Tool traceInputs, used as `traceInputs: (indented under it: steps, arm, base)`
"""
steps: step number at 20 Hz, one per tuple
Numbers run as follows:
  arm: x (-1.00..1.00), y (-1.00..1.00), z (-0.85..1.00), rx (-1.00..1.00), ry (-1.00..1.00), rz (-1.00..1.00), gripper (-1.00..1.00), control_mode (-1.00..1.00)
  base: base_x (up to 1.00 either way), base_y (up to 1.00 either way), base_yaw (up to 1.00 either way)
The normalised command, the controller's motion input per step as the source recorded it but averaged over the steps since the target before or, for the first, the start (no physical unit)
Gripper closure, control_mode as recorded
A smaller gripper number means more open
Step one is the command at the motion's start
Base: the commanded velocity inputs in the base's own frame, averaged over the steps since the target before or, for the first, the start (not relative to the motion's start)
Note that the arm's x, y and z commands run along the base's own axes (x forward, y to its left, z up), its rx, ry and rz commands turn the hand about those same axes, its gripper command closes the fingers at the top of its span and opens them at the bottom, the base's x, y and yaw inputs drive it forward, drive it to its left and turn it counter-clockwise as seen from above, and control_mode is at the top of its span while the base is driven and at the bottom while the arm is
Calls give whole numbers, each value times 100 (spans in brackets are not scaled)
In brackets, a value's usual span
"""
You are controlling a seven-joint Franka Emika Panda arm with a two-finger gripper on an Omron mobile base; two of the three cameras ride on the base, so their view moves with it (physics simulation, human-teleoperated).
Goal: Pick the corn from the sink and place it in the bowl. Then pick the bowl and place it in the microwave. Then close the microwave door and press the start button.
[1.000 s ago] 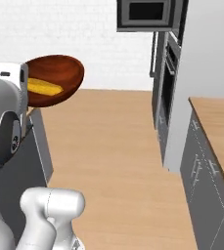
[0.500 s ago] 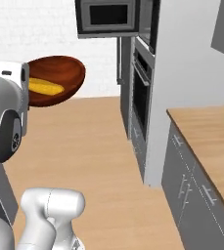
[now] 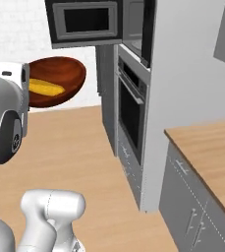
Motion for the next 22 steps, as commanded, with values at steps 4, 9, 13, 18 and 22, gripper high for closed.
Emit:
traceInputs:
  steps: [4,9,13,18,22]
  arm:
    - [0,0,0,0,0,0,100,100]
    - [0,0,0,0,0,0,100,100]
    - [0,0,0,0,0,0,100,100]
    - [0,0,0,0,0,0,100,100]
    - [0,0,0,0,0,0,100,100]
  base:
    - [100,57,-34]
    - [100,72,-37]
    - [100,73,-39]
    - [100,42,-37]
    - [81,27,-39]
